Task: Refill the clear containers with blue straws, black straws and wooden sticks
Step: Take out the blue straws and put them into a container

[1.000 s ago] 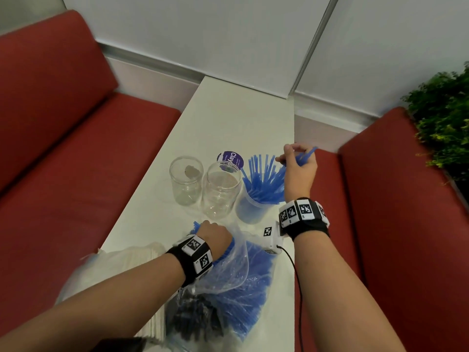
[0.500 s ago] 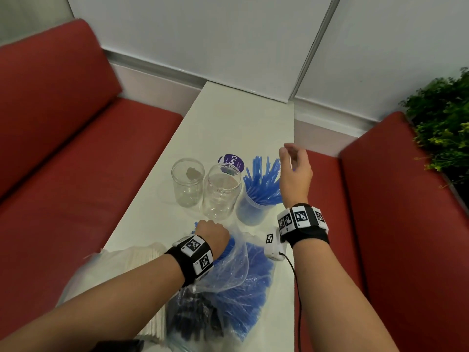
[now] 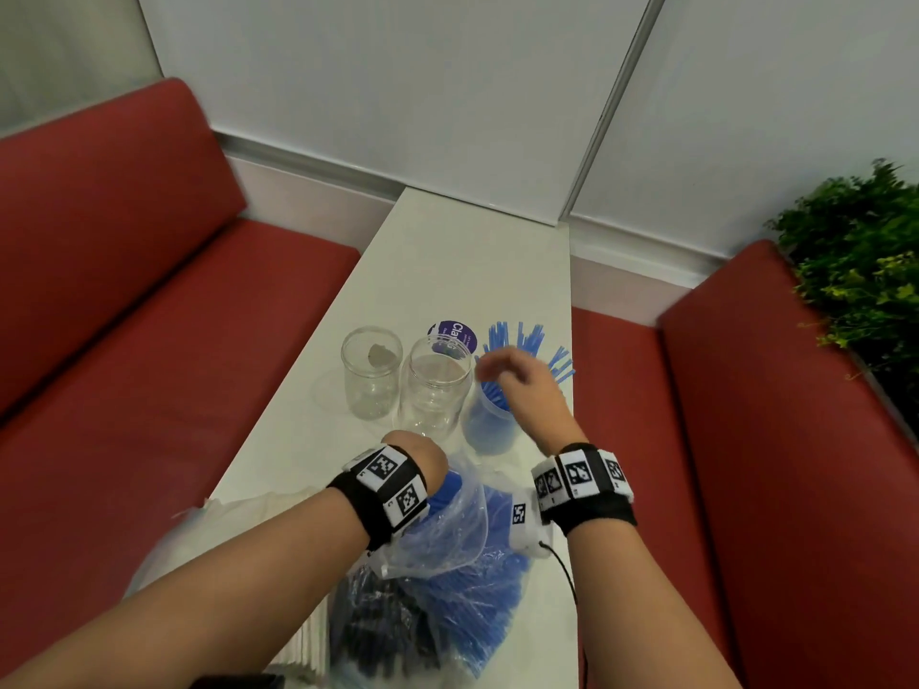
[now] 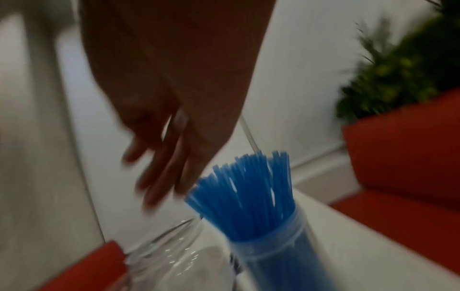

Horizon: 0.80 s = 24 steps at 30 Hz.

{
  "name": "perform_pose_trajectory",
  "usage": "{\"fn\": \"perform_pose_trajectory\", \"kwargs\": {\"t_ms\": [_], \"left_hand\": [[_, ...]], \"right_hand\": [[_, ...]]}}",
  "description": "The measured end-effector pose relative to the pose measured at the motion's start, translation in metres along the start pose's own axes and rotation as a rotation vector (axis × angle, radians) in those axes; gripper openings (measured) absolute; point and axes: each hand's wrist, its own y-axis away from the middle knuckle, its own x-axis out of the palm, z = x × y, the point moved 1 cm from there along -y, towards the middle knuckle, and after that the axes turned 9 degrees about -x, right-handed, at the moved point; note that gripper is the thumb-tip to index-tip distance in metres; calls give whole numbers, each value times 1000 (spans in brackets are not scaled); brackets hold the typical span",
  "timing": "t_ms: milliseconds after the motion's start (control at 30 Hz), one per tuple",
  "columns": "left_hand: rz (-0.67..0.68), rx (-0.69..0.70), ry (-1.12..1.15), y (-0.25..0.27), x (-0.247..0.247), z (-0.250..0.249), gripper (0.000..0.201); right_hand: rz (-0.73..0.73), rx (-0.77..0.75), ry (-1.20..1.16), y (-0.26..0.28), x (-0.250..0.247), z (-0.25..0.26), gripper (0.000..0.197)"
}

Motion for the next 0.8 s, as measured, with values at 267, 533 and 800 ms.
{"fn": "perform_pose_trajectory", "kwargs": {"t_ms": [267,533,800], "left_hand": [[-57,-43,-105,21,-49,12,22],[-370,272,365,59,-134,53,45],[-459,538,1222,57,-126,42,42]], "right_hand": [[540,206,189,51,64,-26,27],[62,197,-151,50,70,9,50],[-21,88,-276,23,50,50,32]]}}
